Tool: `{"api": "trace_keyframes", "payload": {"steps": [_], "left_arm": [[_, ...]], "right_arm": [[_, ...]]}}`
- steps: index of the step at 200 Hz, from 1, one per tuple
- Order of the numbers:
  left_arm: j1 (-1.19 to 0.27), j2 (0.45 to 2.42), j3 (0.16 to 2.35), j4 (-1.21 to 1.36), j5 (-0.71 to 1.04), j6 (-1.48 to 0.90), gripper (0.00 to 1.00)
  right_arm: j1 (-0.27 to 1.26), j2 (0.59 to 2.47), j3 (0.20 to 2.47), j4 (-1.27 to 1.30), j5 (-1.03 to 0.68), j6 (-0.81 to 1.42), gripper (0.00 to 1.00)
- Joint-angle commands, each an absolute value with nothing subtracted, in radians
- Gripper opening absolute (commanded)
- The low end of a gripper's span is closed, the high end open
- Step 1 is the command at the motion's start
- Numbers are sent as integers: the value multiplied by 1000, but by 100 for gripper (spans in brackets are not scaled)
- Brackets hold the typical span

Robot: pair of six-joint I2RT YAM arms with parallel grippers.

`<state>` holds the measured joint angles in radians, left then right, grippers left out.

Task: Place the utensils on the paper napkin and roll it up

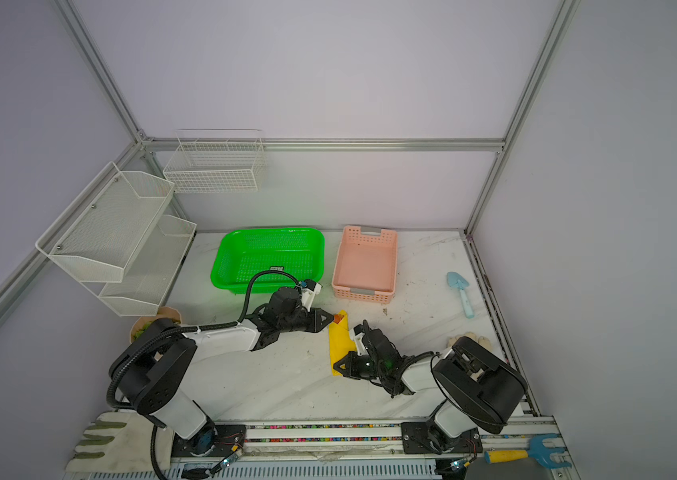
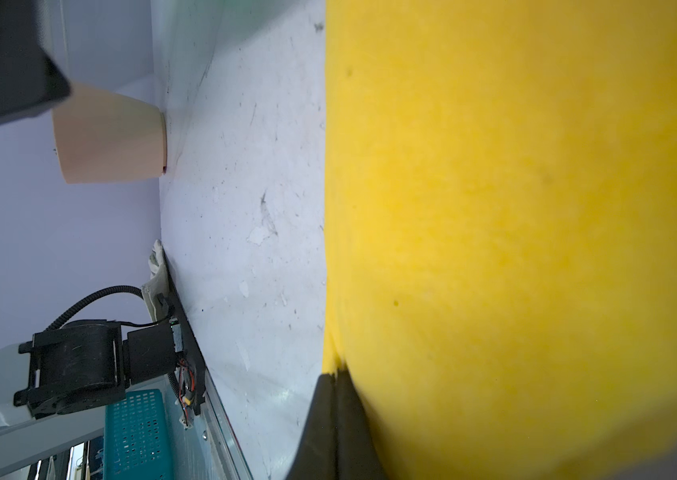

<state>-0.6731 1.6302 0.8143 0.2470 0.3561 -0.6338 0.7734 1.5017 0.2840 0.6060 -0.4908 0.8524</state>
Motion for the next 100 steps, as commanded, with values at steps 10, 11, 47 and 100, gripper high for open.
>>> {"api": "trace_keyframes", "payload": {"steps": [10,11,47,100], "left_arm": [[-718,1666,913,270,384,-622,16],[-719,1669,913,272,385,-623,16],[-749,1747,918,332,409,-654,16],[-773,1823,925,368,418,-669,16]], "right_arm": [[790,1554,258,442,-457,862,0],[790,1555,258,442,-457,863,0],[795,1530,264,430,-453,867,0],[797,1536,266,429,-454,866,0]]}}
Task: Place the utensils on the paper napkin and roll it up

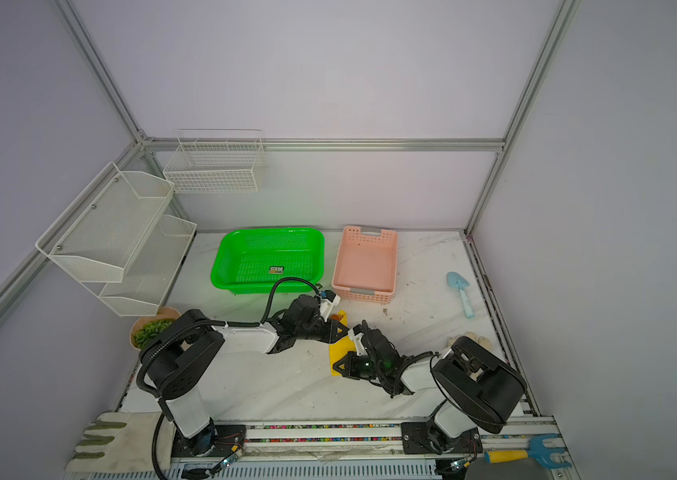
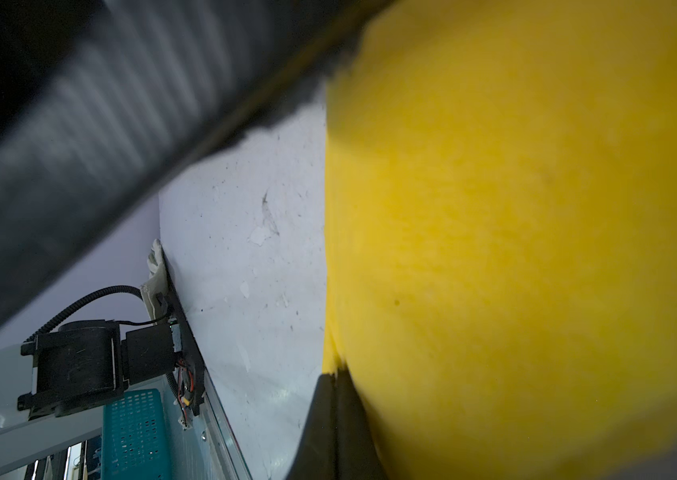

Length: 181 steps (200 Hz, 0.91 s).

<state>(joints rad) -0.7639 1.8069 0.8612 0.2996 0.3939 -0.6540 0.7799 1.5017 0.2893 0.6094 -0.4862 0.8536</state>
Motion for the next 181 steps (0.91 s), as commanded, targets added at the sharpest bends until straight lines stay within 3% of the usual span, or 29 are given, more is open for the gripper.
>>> {"api": "trace_keyframes", "payload": {"steps": [1,97,114,151,181], "left_arm": [[-773,1824,924,369,418,-669,16],[-771,1920,910,397,409,-667,15],[-771,1929,904,396,405,-664,15],[-770,1933,885,394,402,-657,15],[-770,1933,874,403,402,-658,15]], "right_arm": [[798,1536,266,430,-455,867,0],[808,1495,268,402,-462,879,0],[808,1429,305,297,-460,852,10],[798,1127,488,-62,-384,805,42],[719,1033,624,-263,-327,719,45]]}}
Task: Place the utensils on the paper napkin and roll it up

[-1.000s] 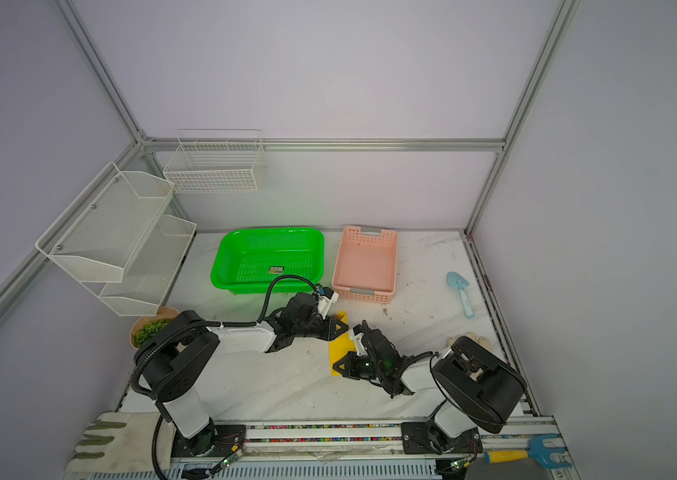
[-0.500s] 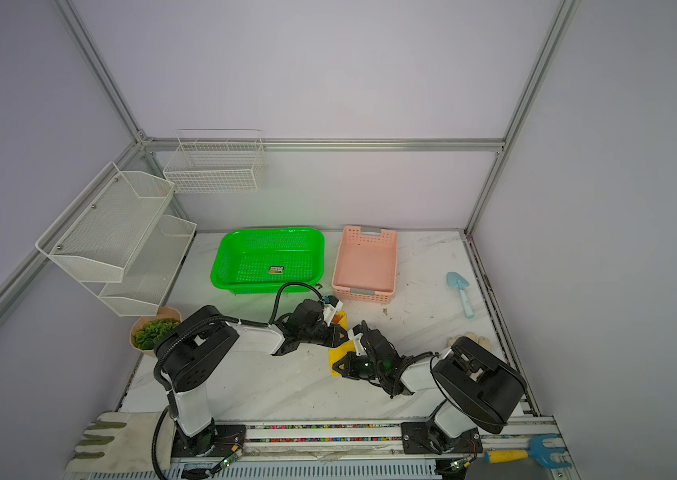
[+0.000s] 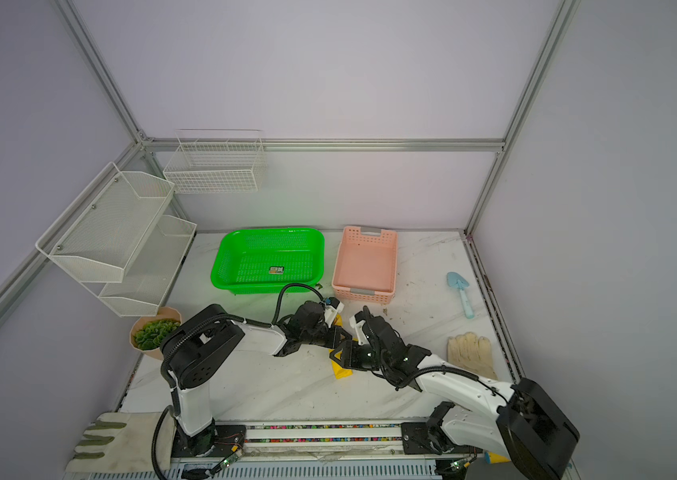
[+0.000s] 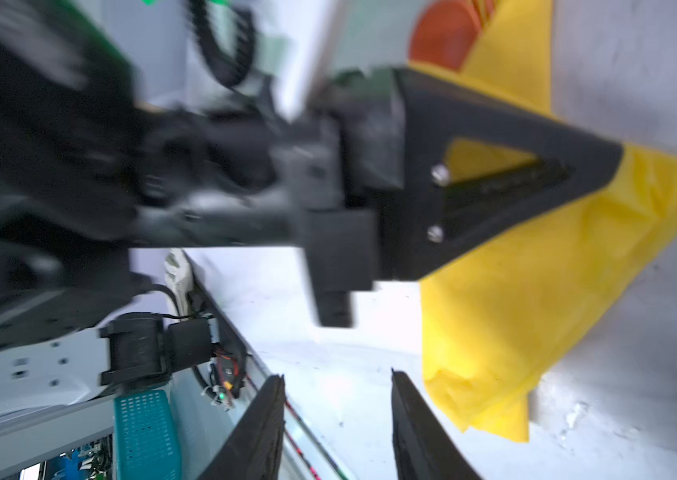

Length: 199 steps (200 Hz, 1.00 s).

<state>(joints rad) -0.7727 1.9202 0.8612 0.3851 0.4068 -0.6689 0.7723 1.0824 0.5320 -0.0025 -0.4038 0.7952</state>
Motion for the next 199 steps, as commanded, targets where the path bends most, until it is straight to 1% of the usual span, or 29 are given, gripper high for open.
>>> {"api": "trace_keyframes", "payload": {"steps": [1,11,29,54,87,144,199], "left_arm": [[-770,1934,874,403,402,-658,15],[-770,1932,872,403,404,-658,15],[-769,1929,866,404,401,-658,15],[-769,1927,867,406,402,-661,15],[-769,1934,873,408,408,-665,15],[-770,1931,870,408,408,-667,15],[-762,1945,871,425,436,-679,16]], "right_arm": [[716,1033,626,-267,-325,714,45],[690,1029,649,-298,-313,688,45],[657,1044,651,-305,-314,658,42],[647,1100,626,-287,-306,629,40],[649,1157,608,-244,-305,563,40],[649,1278,571,-93,-416,535,40],[651,1360,565,-23,-410,517,42]]}}
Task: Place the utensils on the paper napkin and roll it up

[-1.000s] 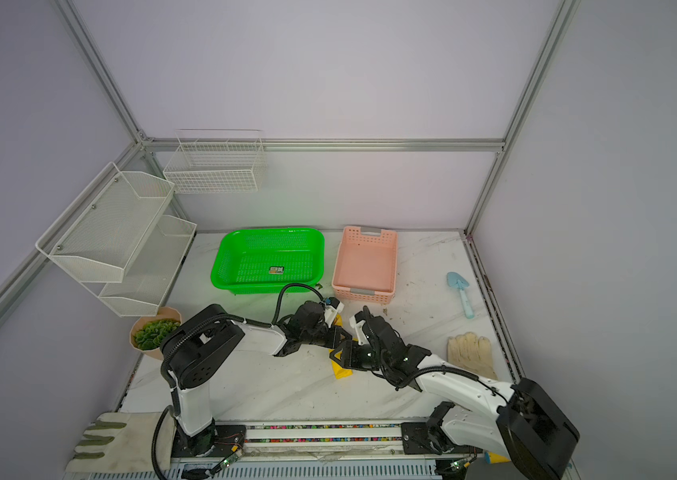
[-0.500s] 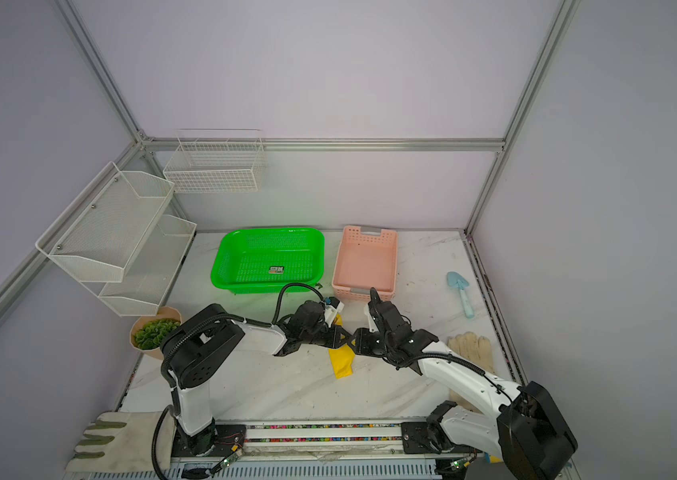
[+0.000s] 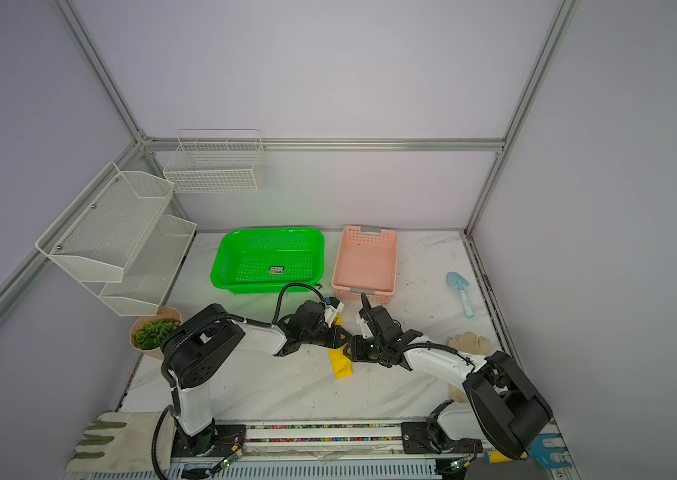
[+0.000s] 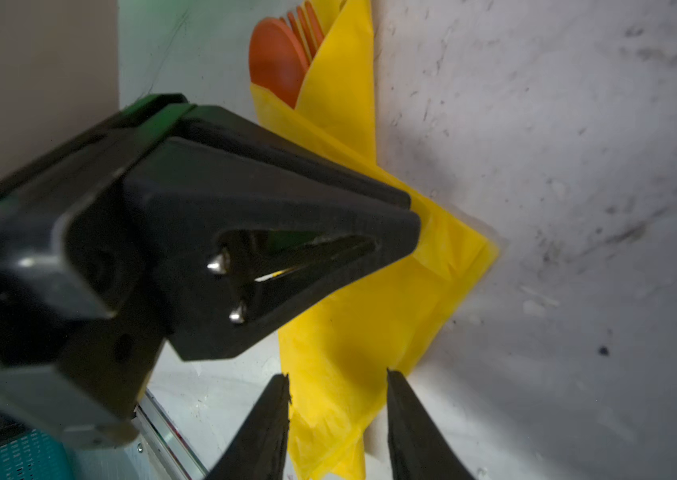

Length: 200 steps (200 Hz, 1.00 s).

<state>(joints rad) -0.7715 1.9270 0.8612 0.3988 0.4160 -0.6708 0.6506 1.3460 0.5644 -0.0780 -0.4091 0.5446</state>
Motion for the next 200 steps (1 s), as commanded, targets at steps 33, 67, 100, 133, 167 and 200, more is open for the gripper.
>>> {"api": "trace_keyframes", "payload": {"steps": [33,67,100,133,167,200], "left_arm": [[-757,1945,871,426,442,-677,16],[-753,1944,871,425,444,-676,16],[-750,1941,870,423,445,-675,16],[-747,1943,867,420,445,-672,16],[-745,1941,864,414,445,-666,16],[-745,1944,864,417,449,-671,16]], "right_arm": [[652,1380,585,-26,-390,504,41],[653,1439,590,5,-393,494,42],[670,1462,608,1,-374,500,41],[673,1383,659,-88,-301,496,40],[673,1312,698,-121,-286,491,40],[675,1368,665,-13,-416,505,26]]}}
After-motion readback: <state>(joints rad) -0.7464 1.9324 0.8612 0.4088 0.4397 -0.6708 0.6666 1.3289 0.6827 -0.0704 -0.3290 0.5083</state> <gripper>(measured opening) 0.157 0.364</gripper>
